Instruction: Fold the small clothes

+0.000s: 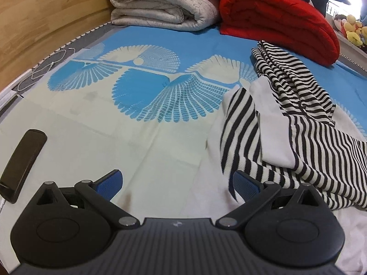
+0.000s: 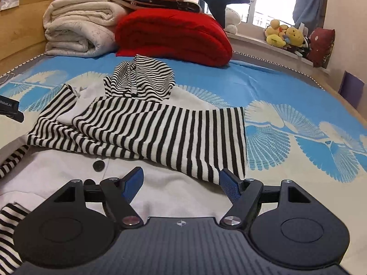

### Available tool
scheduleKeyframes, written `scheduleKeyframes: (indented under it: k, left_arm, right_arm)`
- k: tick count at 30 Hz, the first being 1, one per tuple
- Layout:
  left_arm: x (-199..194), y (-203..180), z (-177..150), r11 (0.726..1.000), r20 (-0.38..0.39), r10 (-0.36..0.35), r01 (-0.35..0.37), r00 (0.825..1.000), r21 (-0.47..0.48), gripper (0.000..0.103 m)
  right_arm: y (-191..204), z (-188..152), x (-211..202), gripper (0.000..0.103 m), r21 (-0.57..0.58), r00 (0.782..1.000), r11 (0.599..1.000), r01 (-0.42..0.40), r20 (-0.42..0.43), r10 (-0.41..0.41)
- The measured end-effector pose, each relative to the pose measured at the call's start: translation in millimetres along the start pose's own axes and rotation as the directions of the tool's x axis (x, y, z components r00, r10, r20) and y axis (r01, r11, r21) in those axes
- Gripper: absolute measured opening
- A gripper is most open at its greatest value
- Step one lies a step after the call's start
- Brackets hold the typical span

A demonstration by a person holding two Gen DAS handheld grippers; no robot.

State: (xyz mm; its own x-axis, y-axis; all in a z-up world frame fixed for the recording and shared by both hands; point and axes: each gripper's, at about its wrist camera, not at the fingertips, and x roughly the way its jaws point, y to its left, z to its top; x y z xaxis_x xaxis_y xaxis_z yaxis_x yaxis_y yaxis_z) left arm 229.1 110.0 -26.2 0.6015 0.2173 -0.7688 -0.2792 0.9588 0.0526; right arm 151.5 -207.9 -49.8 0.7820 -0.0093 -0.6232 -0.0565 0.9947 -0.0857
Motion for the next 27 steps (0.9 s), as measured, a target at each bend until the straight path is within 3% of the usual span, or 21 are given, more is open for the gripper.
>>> scheduleKeyframes:
  k: [27]
  left_arm:
    - [8,2,-3,1.0,-0.03,0.001,-0.002,1.0,-0.022,0.103]
  right_arm:
    - [-11,-6,11,0.075,0.037,0.998,0.999,0.019,-0.06,-0.017]
